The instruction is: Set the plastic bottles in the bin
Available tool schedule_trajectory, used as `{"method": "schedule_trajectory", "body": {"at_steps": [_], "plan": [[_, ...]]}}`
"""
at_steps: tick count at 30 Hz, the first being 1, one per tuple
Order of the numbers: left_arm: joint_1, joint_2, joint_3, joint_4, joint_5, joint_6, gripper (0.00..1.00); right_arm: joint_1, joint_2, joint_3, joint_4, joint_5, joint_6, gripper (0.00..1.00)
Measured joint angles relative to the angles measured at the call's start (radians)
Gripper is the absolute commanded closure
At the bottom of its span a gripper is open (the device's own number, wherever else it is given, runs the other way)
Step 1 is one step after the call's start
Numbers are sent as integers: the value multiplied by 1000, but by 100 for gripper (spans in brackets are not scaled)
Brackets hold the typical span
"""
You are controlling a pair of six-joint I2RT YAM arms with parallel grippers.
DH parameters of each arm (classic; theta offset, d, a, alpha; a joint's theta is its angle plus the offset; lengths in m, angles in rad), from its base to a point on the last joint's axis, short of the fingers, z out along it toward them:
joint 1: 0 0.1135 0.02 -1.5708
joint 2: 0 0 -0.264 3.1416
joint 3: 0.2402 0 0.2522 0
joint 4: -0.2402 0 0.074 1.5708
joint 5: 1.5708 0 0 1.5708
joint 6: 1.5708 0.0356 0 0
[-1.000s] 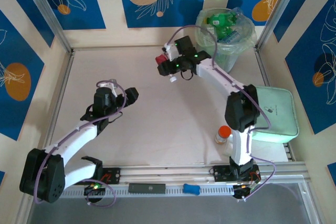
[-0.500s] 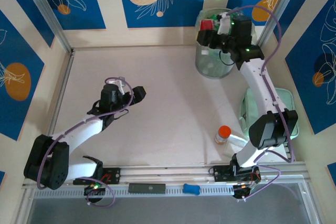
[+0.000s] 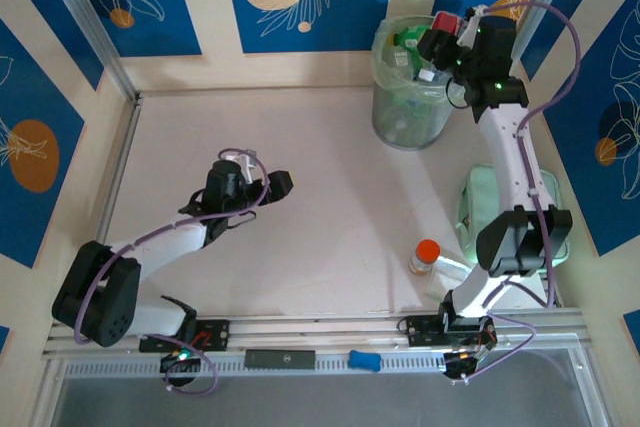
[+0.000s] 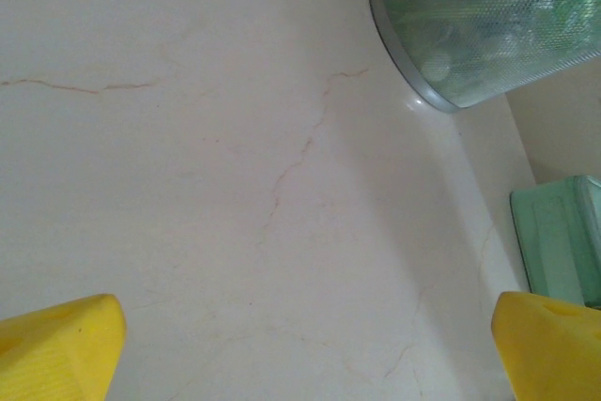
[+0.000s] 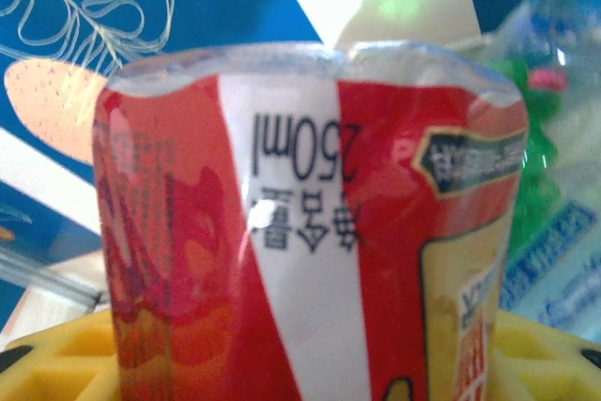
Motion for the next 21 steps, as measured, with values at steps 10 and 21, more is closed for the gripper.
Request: {"method": "schedule_trajectory", "body": {"at_steps": [10,21], "plan": [[-5,-6,6,-17,3,17,0,16,392,590,-249,19,-294,55],[-6,-12,7,-42,3,26,0,106,488,660,-406,135,-591,48]]}}
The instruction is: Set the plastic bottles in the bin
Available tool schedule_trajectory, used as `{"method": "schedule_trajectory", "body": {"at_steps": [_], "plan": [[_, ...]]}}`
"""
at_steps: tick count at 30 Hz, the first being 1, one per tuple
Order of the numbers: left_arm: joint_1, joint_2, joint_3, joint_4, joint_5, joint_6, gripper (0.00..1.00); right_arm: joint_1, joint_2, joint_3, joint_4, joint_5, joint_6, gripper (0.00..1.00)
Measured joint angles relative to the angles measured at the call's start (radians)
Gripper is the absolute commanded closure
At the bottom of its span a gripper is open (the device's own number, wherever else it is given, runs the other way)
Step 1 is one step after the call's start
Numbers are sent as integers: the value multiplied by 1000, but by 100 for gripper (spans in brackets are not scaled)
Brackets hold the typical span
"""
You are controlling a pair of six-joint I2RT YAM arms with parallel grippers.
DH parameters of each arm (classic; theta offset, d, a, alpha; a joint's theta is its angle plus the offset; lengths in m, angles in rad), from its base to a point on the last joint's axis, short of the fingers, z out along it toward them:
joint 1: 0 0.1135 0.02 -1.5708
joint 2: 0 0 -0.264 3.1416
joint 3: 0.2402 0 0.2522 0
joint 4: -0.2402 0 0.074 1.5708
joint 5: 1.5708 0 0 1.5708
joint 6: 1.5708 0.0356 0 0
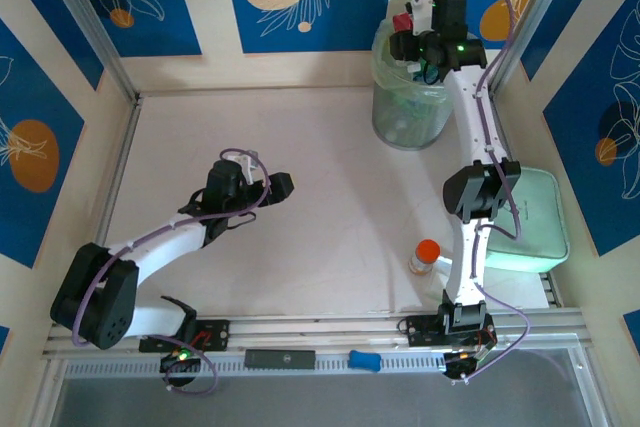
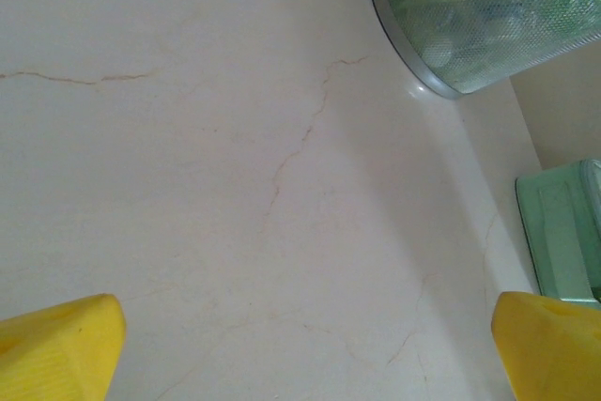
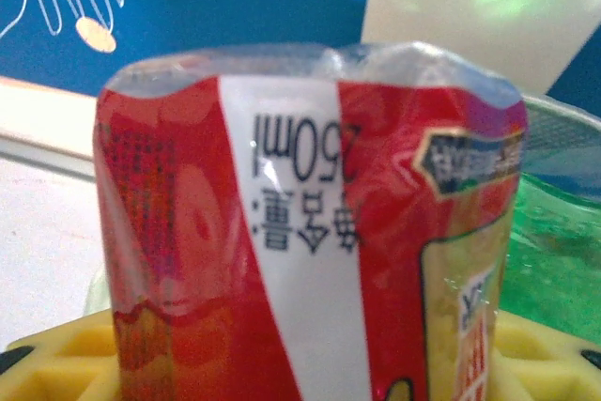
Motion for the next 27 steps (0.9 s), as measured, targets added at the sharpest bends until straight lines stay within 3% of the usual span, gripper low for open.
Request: {"method": "schedule_trajectory", "body": {"at_steps": [9,17,27], "plan": [[0,0,0,0,0,0,0,33,0,0,-3,90,-142,45],[-2,-18,0,-11,0,0,0,33,10,7,-27,135,-182,18],[-4,-59,3,-53,-35,20,0,25,-11,-13,-33,91,-96,12]]}}
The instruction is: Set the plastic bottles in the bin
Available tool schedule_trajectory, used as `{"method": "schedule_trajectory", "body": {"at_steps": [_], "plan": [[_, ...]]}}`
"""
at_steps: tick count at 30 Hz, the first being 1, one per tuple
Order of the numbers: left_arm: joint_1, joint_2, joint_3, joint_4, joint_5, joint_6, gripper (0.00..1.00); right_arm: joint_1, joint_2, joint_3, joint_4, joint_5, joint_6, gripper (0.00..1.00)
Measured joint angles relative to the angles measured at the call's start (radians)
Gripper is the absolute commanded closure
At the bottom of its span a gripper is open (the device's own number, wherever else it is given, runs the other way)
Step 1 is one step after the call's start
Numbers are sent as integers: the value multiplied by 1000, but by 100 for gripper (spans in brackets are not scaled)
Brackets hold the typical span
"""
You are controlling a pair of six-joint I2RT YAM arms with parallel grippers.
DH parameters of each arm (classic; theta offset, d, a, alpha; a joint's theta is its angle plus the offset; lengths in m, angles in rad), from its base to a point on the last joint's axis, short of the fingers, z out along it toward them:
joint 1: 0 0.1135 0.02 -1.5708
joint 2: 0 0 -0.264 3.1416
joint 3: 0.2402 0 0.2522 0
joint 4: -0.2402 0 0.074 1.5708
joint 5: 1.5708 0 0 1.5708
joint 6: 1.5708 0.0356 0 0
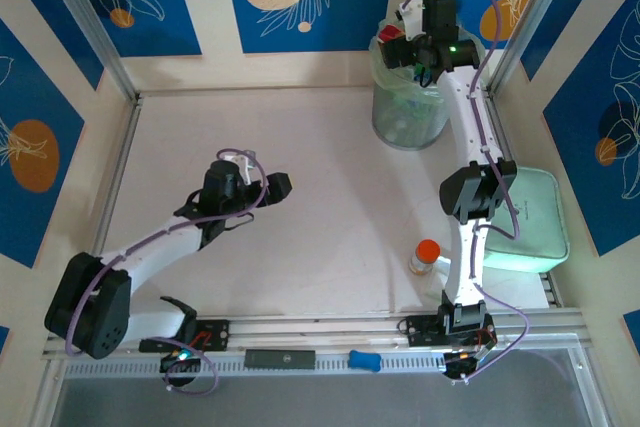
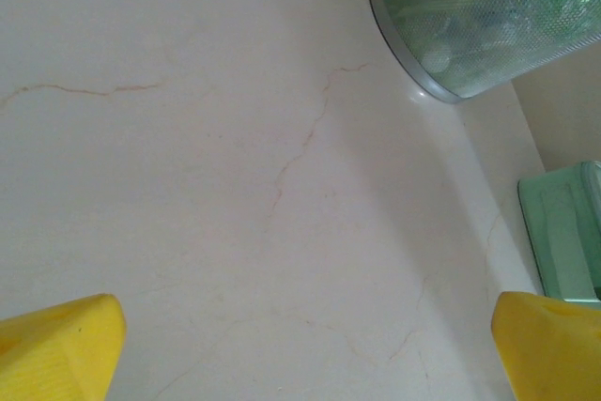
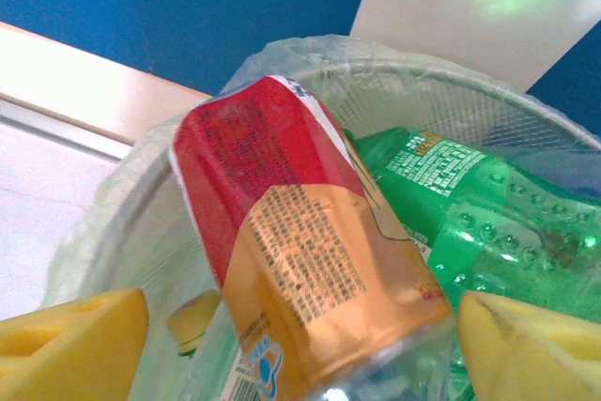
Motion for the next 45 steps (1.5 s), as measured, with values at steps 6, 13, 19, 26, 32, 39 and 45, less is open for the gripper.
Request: {"method": "schedule_trajectory", "body": {"at_steps": [6,13,19,26,32,39,45], "plan": [[5,-39,18,-37,-54,33,0,-17,-166,-188,66,-82,93,11],[37,-62,21,-65,-130,64,0,-14,-438,-538,225,-154,181,1],[100,-90,30,-105,-227,119,0,13,-690,-978,360,-191,233,1],[166,-95,34,-116,-357,201,0,26,-921,-1435,508,-175,299,1],[182,-101,-10,-70,-511,302,0,34,-996,-1781,683,-87,349,1],[186,-108,-150,68,-715,454,0,33,-965,-1973,906,57,353,1],[192,-10,-176,217,-827,581,1,-3,-797,-1992,1162,116,349,0]]}}
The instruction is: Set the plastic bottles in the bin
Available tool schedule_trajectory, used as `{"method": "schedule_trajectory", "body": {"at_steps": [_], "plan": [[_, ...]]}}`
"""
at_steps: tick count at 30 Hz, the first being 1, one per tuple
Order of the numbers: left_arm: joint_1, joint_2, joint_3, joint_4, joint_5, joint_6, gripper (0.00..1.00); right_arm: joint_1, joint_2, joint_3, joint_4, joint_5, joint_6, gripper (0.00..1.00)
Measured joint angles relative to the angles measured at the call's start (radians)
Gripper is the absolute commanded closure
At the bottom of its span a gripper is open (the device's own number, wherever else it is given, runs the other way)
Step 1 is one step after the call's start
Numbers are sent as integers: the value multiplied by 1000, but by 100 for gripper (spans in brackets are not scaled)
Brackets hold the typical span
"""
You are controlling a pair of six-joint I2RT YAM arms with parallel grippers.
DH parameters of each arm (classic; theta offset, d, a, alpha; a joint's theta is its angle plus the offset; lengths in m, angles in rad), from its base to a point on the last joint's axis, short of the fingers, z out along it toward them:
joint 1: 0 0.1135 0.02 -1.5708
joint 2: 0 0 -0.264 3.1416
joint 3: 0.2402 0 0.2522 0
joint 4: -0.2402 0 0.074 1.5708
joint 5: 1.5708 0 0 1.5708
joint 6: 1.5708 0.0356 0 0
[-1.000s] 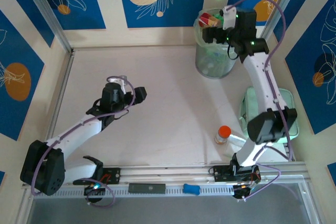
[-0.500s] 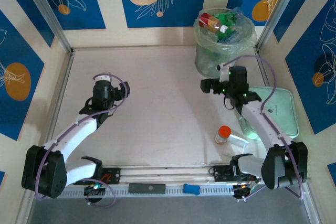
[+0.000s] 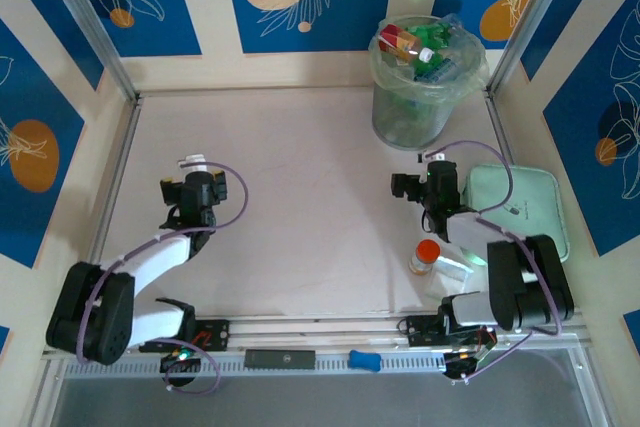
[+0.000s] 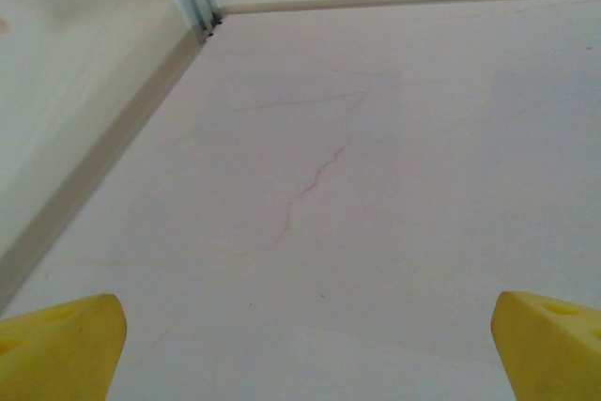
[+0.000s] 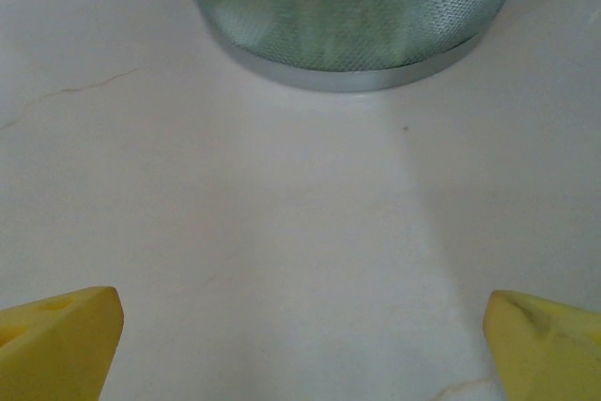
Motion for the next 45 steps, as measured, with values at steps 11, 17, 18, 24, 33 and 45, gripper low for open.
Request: {"method": "schedule_trajectory", "body": {"at_steps": [11,17,18,24,33,45], "plan": [[23,275,-75,407,37,166,1,-117,103,-45,270,-46,5,1],[84,278,-76,460,215,178,1,-109,145,-100,389,-71,3,1],[98,278,-76,467,249,175,1,-109,147,-101,392,-73,3,1],[151,311,-105,546,350,155,0,-103,148,-101,435,-73,0,1],[148,315,-110,559,369,155,0,-103,148,-101,438,-73,0,1],[148,315,-110,560,372,155,0,-103,148,-101,438,-73,0,1]]}}
